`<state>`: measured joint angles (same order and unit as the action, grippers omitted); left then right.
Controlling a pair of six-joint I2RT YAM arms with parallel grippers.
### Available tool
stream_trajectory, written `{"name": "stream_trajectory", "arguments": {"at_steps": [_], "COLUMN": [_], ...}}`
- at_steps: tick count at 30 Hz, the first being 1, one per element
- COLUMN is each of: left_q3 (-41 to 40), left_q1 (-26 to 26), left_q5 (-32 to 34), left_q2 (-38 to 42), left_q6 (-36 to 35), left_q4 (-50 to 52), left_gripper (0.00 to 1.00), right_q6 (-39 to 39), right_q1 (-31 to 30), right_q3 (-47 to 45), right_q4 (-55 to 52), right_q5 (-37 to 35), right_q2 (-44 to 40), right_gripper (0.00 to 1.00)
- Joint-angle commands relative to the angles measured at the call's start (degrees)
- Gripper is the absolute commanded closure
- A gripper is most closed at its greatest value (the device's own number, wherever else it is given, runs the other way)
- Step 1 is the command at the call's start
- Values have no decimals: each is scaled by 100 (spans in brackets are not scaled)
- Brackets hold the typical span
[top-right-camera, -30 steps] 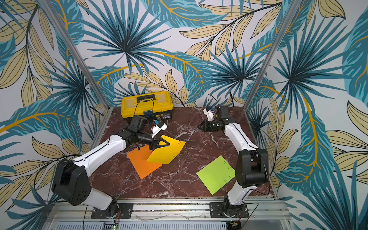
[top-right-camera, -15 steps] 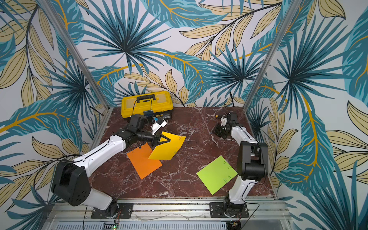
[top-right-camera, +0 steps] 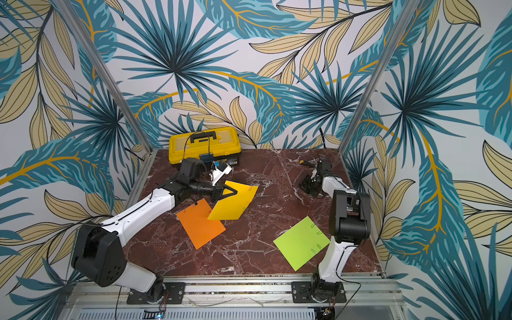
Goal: Unclip the paperclips from the documents
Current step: Place the paper clip at the center of the board.
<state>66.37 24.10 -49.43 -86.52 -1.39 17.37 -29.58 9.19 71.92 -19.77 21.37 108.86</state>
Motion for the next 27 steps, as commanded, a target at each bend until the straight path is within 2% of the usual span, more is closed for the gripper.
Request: {"name": "stream_trajectory", "arguments": {"at_steps": [1, 16, 27], "left_q3": [-34, -72, -47], "left_q1": [16, 26, 32], "left_q5": [82, 128, 13], "left_q2": [102, 100, -5], "left_q6": [58, 153, 223], "left_q4": [-128, -339, -399], "left_gripper": [100, 100, 100], "right_q6": [-48, 119, 611], "right_q1": [39, 39, 31], "right_q3": [59, 151, 106], "right_q4": [-182, -607, -993], "right_q5": [-128, -365, -82], "right_q2": [127, 165, -189], "right_gripper": [95, 80, 70]}}
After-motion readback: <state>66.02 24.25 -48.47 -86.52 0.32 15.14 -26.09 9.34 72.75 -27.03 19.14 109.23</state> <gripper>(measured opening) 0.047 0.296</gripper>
